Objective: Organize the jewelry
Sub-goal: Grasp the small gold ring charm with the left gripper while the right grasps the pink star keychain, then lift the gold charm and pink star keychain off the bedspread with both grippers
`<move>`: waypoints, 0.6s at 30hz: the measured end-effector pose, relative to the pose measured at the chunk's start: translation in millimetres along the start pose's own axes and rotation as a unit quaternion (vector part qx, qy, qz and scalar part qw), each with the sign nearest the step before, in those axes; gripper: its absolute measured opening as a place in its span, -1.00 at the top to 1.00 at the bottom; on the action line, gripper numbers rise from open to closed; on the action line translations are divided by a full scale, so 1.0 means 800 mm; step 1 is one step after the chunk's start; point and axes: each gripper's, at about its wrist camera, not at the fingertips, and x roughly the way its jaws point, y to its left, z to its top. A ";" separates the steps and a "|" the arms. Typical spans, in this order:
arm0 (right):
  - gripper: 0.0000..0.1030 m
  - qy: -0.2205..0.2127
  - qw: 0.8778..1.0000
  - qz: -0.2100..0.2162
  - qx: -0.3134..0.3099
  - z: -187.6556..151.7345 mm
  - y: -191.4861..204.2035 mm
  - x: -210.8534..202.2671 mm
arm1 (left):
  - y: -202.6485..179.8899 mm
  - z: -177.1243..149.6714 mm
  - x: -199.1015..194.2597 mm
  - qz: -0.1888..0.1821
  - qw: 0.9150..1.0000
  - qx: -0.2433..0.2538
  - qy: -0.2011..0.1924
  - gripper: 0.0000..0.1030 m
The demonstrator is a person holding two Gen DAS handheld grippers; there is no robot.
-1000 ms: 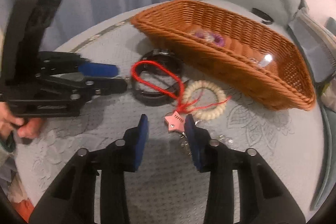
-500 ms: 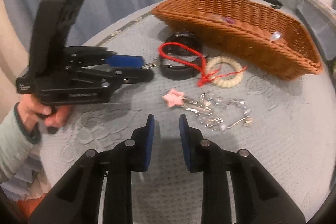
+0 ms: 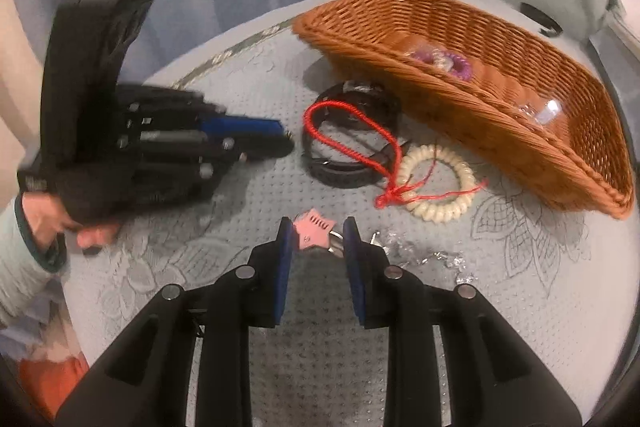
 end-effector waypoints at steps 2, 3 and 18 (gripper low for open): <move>0.49 0.009 1.000 0.003 -0.004 0.006 0.001 0.002 | 0.003 -0.001 -0.001 -0.005 1.000 -0.005 -0.001 0.75; 0.39 0.013 1.000 0.010 -0.001 0.010 -0.001 0.004 | 0.003 -0.002 -0.002 -0.005 1.000 -0.004 -0.001 0.74; 0.23 0.043 0.999 0.016 -0.029 -0.020 0.044 -0.002 | -0.011 -0.005 -0.004 -0.009 1.000 0.013 -0.002 0.46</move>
